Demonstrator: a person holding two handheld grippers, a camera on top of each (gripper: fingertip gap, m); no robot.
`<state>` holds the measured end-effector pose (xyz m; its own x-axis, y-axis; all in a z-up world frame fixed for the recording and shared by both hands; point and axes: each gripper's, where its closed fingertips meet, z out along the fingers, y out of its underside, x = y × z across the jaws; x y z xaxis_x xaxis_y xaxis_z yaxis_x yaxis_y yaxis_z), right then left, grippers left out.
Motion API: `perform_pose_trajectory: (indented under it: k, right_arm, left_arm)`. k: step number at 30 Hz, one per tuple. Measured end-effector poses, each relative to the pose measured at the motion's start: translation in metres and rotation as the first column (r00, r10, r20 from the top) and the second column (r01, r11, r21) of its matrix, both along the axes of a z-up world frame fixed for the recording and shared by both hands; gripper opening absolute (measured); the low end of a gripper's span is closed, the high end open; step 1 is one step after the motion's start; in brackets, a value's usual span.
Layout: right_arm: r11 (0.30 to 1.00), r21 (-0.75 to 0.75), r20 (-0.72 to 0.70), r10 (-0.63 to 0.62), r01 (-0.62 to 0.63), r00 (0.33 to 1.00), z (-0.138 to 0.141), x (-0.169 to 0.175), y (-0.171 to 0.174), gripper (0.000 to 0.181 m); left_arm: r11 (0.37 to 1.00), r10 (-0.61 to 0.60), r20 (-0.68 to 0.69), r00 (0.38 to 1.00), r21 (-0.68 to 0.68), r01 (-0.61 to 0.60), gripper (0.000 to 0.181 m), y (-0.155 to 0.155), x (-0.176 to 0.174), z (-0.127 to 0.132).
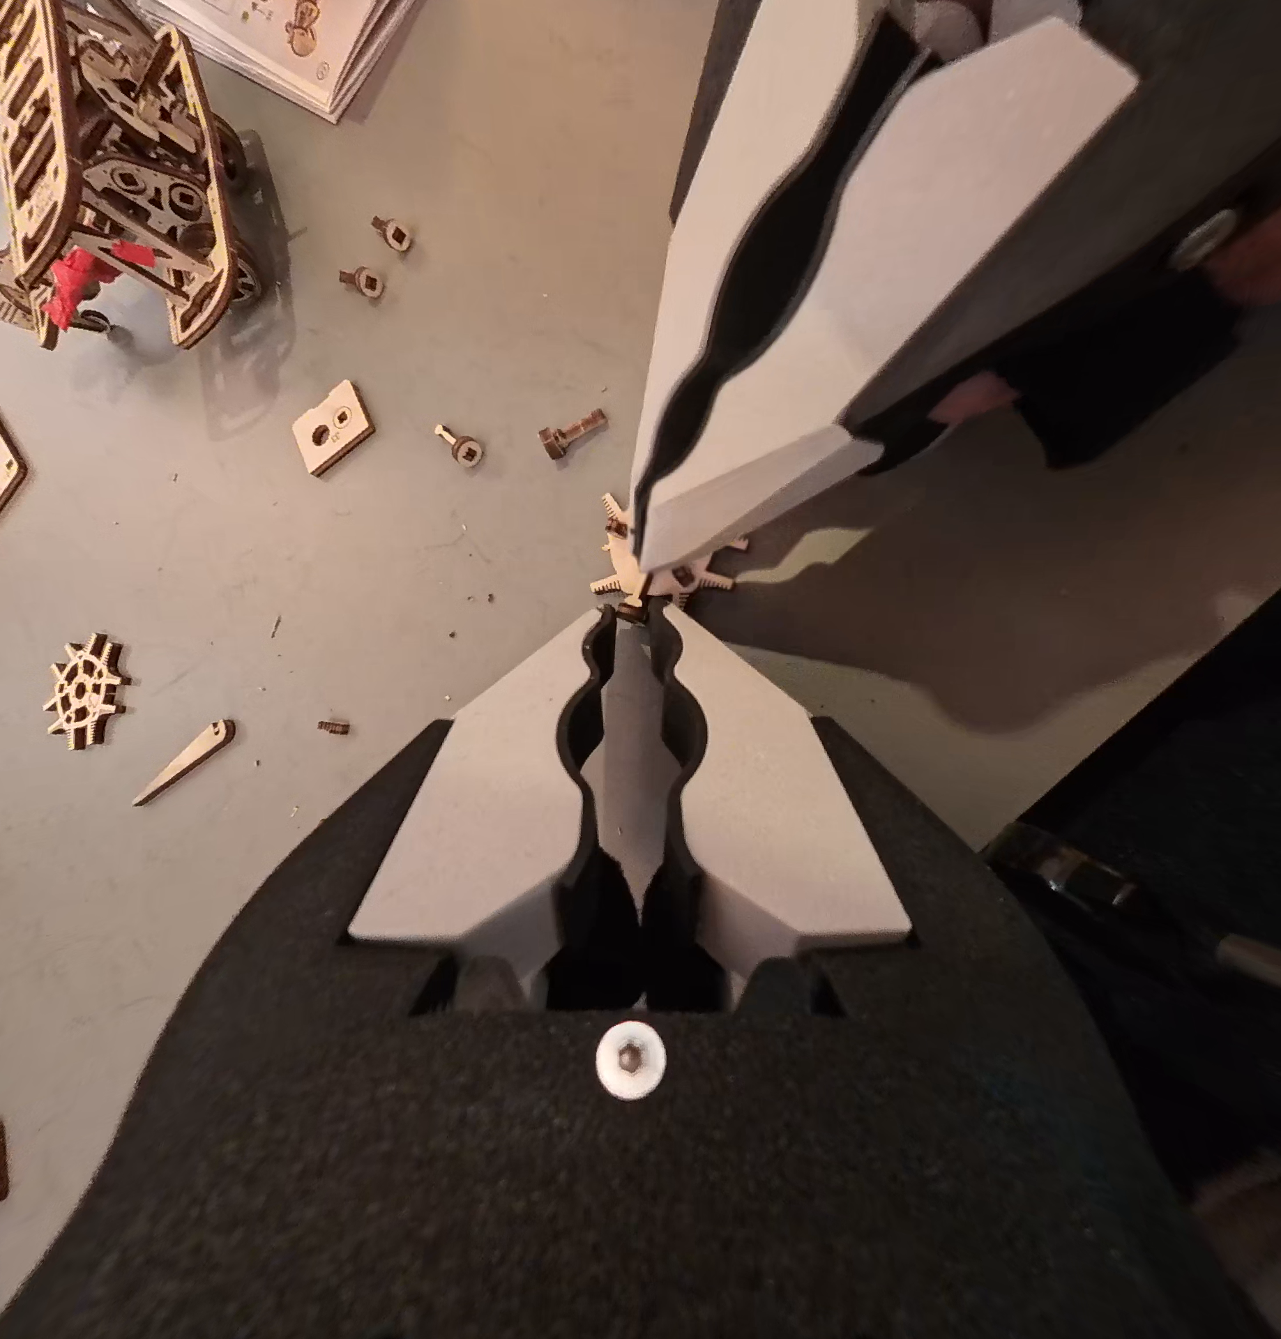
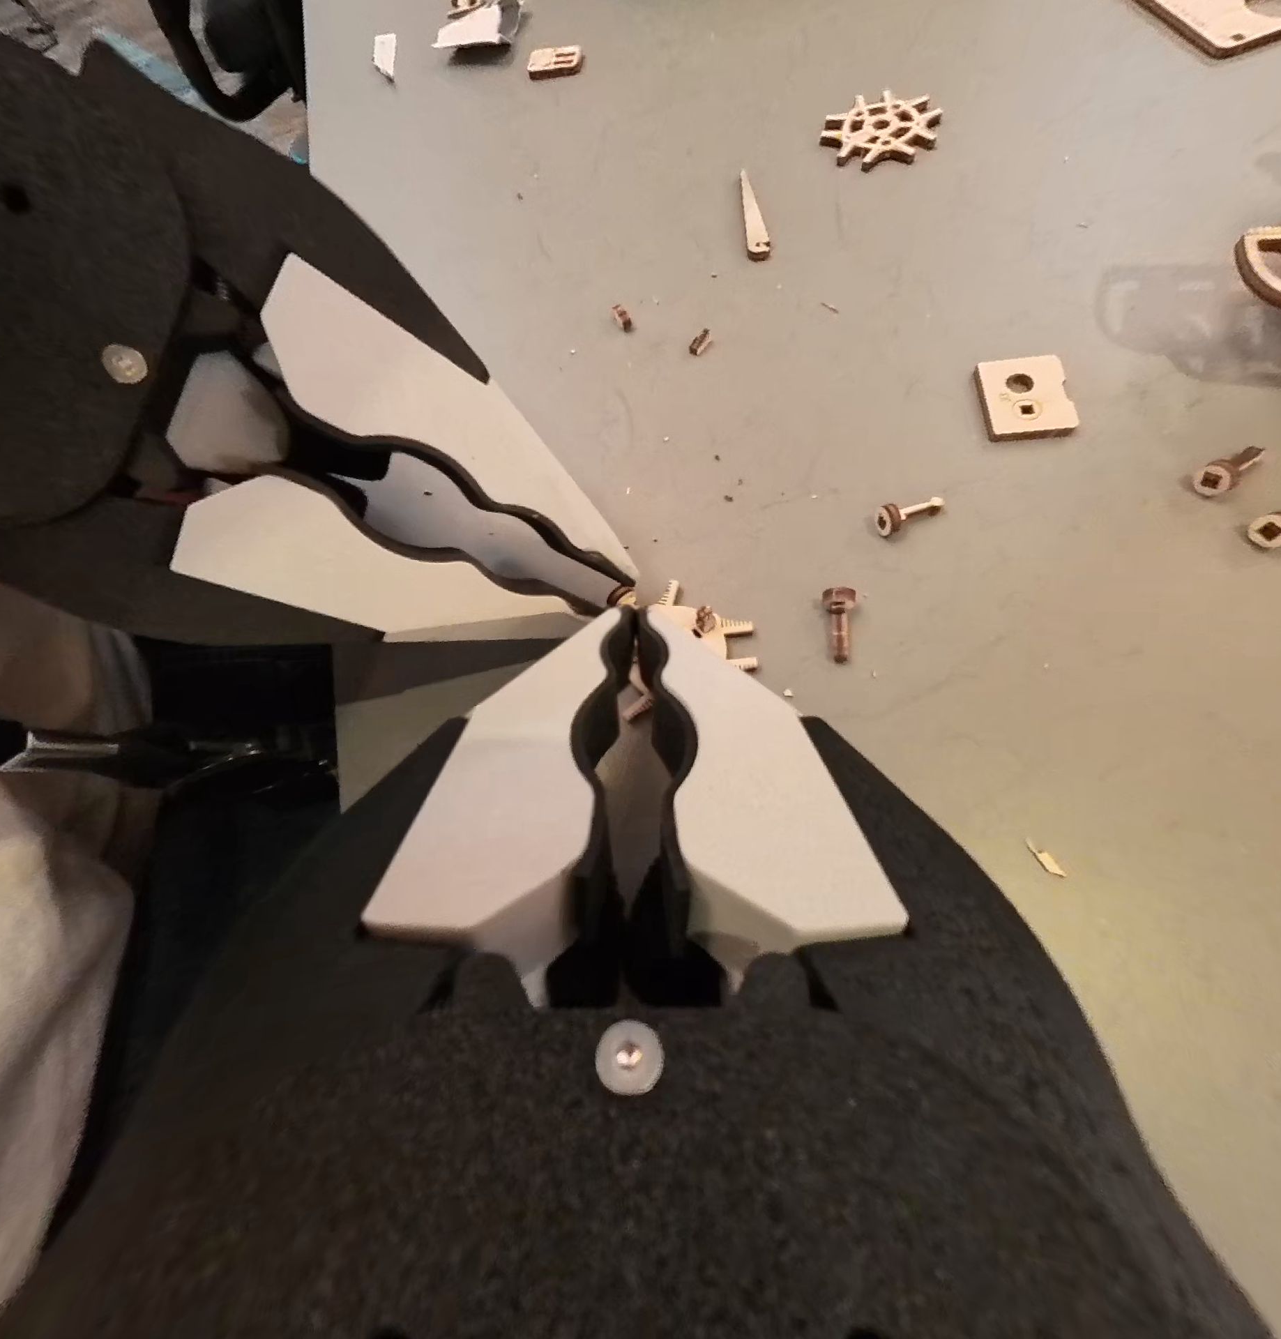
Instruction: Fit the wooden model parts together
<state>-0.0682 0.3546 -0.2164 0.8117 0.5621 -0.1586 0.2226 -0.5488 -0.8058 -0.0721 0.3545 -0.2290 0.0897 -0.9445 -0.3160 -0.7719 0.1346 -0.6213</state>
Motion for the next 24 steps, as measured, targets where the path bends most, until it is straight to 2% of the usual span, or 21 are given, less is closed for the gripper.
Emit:
perform_pose_trajectory:
  k: [16, 20, 24]
  right_arm:
    - [1.000, -0.023, 0.050, -0.009, 0.010, 0.999, -0.008, 0.002, 0.002, 0.000]
    - [1.000, -0.016, 0.061, -0.004, 0.005, 0.998, -0.008, 0.002, 0.002, 0.000]
    - [1.000, -0.025, 0.045, 0.001, 0.000, 0.999, -0.007, 0.002, 0.002, 0.000]
  left_arm:
    - [1.000, -0.011, -0.005, 1.000, -0.004, 0.011, 0.007, 0.000, -0.001, 0.000]
    - [0.997, -0.030, 0.025, 0.999, -0.067, 0.032, 0.020, -0.005, -0.007, 0.002]
    - [0.983, -0.069, 0.097, 0.993, -0.161, 0.084, 0.023, -0.013, -0.019, 0.014]
